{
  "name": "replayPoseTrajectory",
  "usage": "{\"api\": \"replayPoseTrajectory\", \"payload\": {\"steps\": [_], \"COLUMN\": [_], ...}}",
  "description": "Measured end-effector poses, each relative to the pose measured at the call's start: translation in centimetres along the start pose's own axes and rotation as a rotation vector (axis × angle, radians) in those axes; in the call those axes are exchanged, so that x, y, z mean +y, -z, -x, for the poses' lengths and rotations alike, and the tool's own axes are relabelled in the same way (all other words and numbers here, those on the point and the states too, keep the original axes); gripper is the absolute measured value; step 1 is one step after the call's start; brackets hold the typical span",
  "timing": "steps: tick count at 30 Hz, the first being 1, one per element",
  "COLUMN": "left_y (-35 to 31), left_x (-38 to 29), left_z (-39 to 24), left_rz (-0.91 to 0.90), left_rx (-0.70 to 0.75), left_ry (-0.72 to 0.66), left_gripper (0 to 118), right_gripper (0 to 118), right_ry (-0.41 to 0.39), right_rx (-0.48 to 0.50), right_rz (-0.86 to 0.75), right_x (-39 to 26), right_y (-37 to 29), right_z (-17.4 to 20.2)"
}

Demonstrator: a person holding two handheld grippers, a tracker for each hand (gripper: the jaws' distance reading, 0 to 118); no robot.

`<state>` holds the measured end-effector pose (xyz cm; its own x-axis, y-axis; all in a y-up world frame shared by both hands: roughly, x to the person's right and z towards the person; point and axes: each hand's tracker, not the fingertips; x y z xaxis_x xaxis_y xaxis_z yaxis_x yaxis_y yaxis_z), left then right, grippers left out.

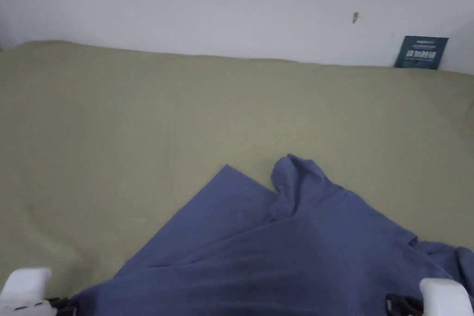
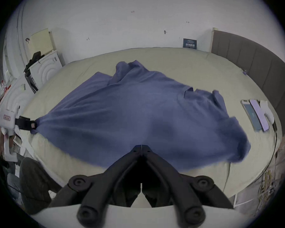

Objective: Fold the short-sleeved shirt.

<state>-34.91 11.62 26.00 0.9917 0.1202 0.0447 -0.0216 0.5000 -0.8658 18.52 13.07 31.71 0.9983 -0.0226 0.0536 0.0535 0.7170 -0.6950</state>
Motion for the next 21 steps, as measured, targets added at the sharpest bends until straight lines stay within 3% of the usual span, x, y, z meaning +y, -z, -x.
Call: {"api": "replayPoseTrajectory", "payload": {"steps": [5,8,11,12,14,16,17,21], "left_y": [0.7,0.8,0.9,1.0,1.0,1.0,1.1,1.3], "left_x": [-0.6,-0.5,0.1,0.2,0.1,0.1,0.1,0.1], "left_z": [-0.2,0.2,0.1,0.1,-0.1,-0.1,-0.2,-0.1], "left_rz": [-0.014,-0.012,0.007,0.008,0.016,0.017,0.018,0.024], "left_rx": [0.027,0.037,0.042,0.044,0.046,0.049,0.049,0.051], "left_ry": [-0.075,-0.071,-0.060,-0.061,-0.068,-0.073,-0.076,-0.089], "left_gripper": [1,1,1,1,1,1,1,1], "right_gripper": [0,0,5,35,113,106,104,104], "right_ry": [0.012,-0.095,-0.137,-0.135,-0.152,-0.176,-0.190,-0.272], "right_rx": [-0.016,-0.047,-0.007,-0.010,0.005,0.023,-0.019,-0.035], "right_rz": [0.024,0.068,0.115,0.129,0.181,0.205,0.186,0.260], "right_x": [8.6,13.0,15.9,16.7,17.7,17.8,18.3,16.6], "right_y": [7.9,12.8,16.7,18.1,20.4,22.1,22.9,25.3], "right_z": [-3.8,-4.5,-4.4,-4.1,-3.6,-3.1,-2.6,-2.3]}}
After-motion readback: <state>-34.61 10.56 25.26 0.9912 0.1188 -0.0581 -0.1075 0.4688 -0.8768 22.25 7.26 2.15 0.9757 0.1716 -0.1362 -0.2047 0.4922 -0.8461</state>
